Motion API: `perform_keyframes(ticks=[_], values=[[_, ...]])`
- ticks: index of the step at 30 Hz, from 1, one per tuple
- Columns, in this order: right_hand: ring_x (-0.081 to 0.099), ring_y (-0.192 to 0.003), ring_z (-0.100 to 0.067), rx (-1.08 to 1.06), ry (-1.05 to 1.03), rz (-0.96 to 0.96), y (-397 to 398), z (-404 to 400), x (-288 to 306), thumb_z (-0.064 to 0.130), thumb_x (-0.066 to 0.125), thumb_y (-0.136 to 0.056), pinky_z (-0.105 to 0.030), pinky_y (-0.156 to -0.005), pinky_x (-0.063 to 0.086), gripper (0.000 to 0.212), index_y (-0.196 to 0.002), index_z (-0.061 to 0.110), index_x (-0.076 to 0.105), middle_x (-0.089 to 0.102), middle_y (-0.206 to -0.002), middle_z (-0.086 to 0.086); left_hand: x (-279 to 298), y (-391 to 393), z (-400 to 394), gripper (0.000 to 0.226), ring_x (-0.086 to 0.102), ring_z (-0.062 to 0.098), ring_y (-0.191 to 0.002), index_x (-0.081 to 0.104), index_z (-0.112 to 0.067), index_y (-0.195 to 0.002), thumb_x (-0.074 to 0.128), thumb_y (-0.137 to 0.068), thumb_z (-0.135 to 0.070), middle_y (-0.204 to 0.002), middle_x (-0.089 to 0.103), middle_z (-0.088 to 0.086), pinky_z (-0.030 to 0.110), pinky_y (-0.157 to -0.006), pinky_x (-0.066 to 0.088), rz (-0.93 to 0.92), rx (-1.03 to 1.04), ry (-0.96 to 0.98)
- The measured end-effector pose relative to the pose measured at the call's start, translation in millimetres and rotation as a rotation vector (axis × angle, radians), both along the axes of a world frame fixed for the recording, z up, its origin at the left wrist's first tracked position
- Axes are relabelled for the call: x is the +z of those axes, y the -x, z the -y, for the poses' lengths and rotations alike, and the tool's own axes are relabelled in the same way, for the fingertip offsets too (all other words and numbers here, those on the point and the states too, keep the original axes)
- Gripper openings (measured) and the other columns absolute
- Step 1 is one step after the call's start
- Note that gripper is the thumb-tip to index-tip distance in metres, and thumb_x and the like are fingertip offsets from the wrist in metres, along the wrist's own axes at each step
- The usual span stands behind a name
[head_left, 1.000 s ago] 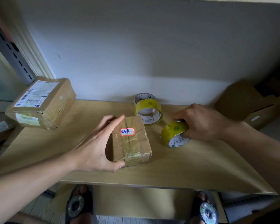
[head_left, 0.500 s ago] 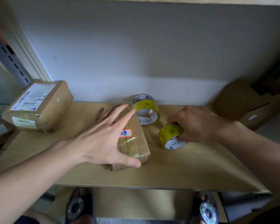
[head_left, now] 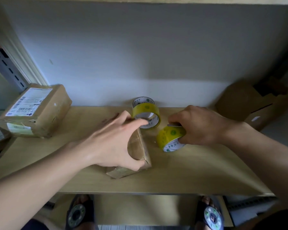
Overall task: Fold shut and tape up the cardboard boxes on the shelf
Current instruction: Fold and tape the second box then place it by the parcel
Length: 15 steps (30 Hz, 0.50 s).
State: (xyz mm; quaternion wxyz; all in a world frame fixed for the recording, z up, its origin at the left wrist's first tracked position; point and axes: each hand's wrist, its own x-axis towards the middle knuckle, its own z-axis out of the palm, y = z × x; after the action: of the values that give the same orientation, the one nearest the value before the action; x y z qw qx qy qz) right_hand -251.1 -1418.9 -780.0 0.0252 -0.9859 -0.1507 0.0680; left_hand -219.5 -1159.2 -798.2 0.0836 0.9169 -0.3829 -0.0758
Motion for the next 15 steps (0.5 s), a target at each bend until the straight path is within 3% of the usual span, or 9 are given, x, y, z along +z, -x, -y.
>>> perform_keyframes(ticks=[2, 5, 8, 12, 15], values=[[0.055, -0.069, -0.013, -0.001, -0.049, 0.025, 2, -2, 6, 0.03, 0.077, -0.074, -0.031, -0.056, 0.037, 0.033, -0.073, 0.035, 0.044, 0.057, -0.071, 0.008, 3, 1, -8, 0.11, 0.041, 0.0, -0.11, 0.022, -0.05, -0.152, 0.082, -0.061, -0.068, -0.129, 0.034, -0.017, 0.0, -0.087, 0.031, -0.067, 0.002, 0.134], [0.05, -0.063, -0.008, 0.0, -0.142, 0.022, 6, -4, 16, 0.025, 0.077, -0.073, -0.03, -0.054, 0.033, 0.041, -0.072, 0.053, 0.047, 0.052, -0.063, 0.011, 0, 2, -15, 0.113, 0.046, -0.004, -0.115, 0.027, -0.043, -0.154, 0.087, -0.06, -0.061, -0.128, 0.036, -0.017, -0.003, -0.088, 0.031, -0.097, 0.009, 0.283], [0.052, -0.064, -0.005, -0.006, -0.196, 0.036, 8, -3, 23, 0.02, 0.074, -0.07, -0.025, -0.053, 0.031, 0.053, -0.074, 0.065, 0.046, 0.057, -0.07, 0.026, -8, 1, -20, 0.117, 0.044, -0.005, -0.119, 0.032, -0.034, -0.155, 0.085, -0.055, -0.063, -0.132, 0.034, -0.017, -0.004, -0.094, 0.027, -0.094, 0.016, 0.348], [0.051, -0.063, -0.007, 0.004, -0.3, 0.083, 4, 2, 19, 0.014, 0.074, -0.072, -0.029, -0.053, 0.036, 0.034, -0.071, 0.038, 0.049, 0.055, -0.066, 0.013, -17, -3, -30, 0.115, 0.038, -0.012, -0.129, 0.043, -0.025, -0.152, 0.079, -0.05, -0.065, -0.138, 0.034, -0.015, -0.002, -0.098, 0.028, -0.08, 0.037, 0.468], [0.06, -0.07, -0.008, -0.033, -0.519, -0.01, 2, 5, 8, 0.016, 0.081, -0.082, -0.032, -0.064, 0.05, 0.02, -0.082, 0.024, 0.063, 0.065, -0.073, 0.008, -29, -7, -39, 0.112, 0.043, 0.002, -0.136, 0.049, -0.021, -0.149, 0.083, -0.049, -0.059, -0.141, 0.037, -0.012, 0.017, -0.108, 0.039, -0.101, 0.041, 0.573]])
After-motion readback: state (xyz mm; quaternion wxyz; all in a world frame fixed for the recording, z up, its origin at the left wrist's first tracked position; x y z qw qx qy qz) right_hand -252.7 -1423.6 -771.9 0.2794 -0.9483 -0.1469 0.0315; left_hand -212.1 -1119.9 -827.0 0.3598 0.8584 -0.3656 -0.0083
